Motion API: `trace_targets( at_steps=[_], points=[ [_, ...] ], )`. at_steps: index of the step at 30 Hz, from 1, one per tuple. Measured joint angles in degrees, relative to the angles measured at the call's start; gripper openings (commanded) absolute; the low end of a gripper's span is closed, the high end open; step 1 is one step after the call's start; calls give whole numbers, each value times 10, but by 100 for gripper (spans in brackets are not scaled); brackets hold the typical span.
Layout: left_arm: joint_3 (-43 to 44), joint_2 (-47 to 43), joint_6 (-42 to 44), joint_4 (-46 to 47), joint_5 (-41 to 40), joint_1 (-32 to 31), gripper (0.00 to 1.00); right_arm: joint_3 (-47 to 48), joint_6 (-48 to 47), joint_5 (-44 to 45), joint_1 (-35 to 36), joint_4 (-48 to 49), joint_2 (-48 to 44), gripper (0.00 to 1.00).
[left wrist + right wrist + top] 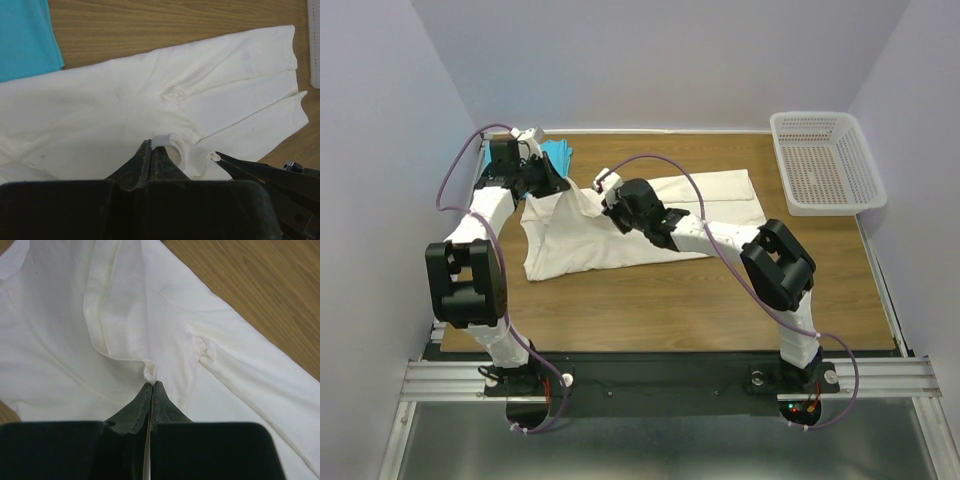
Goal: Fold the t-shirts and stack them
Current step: Fold the tshirt
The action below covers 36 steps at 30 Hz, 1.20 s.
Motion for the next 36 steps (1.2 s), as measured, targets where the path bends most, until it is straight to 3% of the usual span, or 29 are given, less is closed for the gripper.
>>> trace_targets(
  at_steps=[36],
  points=[
    [46,50,28,1,-4,-14,0,26,132,-91,-70,-7,37,1]
  ],
)
